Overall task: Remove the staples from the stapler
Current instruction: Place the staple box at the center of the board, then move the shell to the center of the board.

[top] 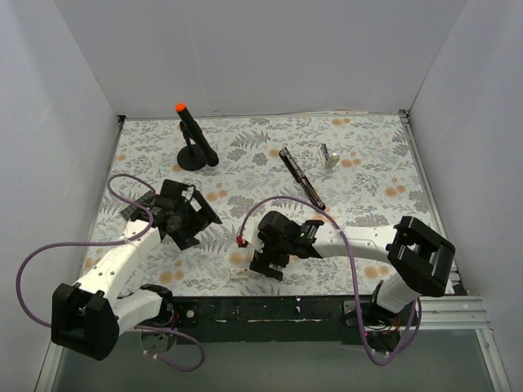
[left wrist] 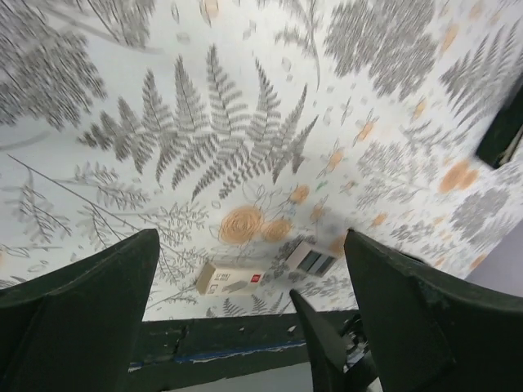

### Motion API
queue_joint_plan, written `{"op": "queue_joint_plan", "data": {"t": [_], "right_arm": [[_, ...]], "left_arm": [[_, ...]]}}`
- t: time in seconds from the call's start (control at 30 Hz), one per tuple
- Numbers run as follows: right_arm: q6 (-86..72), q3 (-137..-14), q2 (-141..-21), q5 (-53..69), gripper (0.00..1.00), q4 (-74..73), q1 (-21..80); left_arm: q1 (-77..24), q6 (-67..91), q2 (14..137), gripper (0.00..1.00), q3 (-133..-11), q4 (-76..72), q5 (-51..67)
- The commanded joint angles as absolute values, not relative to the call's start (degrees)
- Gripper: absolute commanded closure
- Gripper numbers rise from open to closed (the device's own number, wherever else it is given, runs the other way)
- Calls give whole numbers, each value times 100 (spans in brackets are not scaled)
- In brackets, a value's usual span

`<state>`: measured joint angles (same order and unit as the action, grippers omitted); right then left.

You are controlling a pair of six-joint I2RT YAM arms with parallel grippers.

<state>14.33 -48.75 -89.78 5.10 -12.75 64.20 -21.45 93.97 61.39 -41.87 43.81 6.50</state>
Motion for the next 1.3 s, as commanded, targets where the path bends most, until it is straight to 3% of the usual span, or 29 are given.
{"op": "queue_joint_plan", "data": {"t": [0.0,0.2,0.37,0.57,0.77,1.0,1.27], "right_arm": [[1353,-5571,-8666,703,2,-1661,6469],[792,-6319,-8684,114,2,-1627,6601],[369,-5879,-8515,1371,2,-369,6442],[808,-6583,-9385,1020,6,-1344,6600],[1151,-6513,-9571,440,2,-1582,6917],[1301,-6363,-9694,589,2,-1556,7101],[1169,-6644,-10247,27,10,-1836,7391]], "left_arm": [[-1118,8430,6205,2,-4789,4640,650],[-571,7849,6337,2,-5089,4676,861],[-431,7822,6091,6,-4843,4728,1150],[-97,7761,6100,9,-4702,4711,1169],[-88,7787,6231,11,-4615,4667,1028],[-88,7884,6214,14,-4333,4535,1178],[-88,7866,6231,15,-4263,4500,1187]]}}
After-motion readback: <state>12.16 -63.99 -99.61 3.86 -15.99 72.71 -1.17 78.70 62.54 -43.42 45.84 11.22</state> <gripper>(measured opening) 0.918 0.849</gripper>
